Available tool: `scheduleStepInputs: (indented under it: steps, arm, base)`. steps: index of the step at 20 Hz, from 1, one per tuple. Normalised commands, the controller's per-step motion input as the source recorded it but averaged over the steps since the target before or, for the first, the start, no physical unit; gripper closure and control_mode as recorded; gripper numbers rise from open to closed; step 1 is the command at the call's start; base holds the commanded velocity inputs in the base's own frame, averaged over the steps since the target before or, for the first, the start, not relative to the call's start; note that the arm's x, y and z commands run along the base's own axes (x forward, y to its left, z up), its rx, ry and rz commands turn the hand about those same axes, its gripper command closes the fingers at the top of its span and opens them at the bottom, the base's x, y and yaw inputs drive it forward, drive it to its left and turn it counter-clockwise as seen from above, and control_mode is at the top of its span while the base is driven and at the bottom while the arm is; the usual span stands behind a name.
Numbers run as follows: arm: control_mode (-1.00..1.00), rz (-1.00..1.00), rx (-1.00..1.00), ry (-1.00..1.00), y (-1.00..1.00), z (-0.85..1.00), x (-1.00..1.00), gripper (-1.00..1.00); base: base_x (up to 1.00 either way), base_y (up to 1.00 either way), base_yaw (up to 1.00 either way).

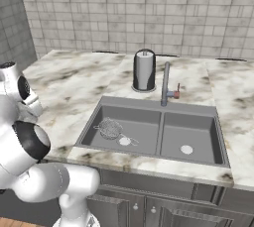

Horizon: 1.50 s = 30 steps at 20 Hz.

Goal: Place the strainer in the left basin and the glass cup in the right basin of the sink.

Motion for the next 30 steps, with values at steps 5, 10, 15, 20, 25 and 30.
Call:
scheduleStepInputs:
  steps: [5, 10, 15, 20, 25, 30]
  arm:
    - [-1.0, -0.04, 0.0, -0.01, -0.36, 0.32, 0.0, 1.0]
    - [-1.0, -0.03, 0.0, 0.0, -0.44, 0.23, -0.03, 1.0]
    - [-1.0, -0.02, 0.01, -0.01, -0.48, 0.2, -0.08, 1.0]
    - [-1.0, -0.02, 0.0, -0.01, -0.48, 0.22, -0.06, 1.0]
    - [-1.0, 0.0, 0.0, -0.03, -0.47, 0.24, -0.07, 1.0]
    - [-1.0, -0.01, 0.0, -0.07, -0.48, 0.19, -0.03, 1.0]
  base:
    - [0.0, 0.0, 0.0]
    - [0.0, 0.0, 0.0]
    - [0.0, 0.0, 0.0]
    - [0.0, 0.0, 0.0]
    - [0.0, 0.0, 0.0]
    - [0.0, 0.0, 0.0]
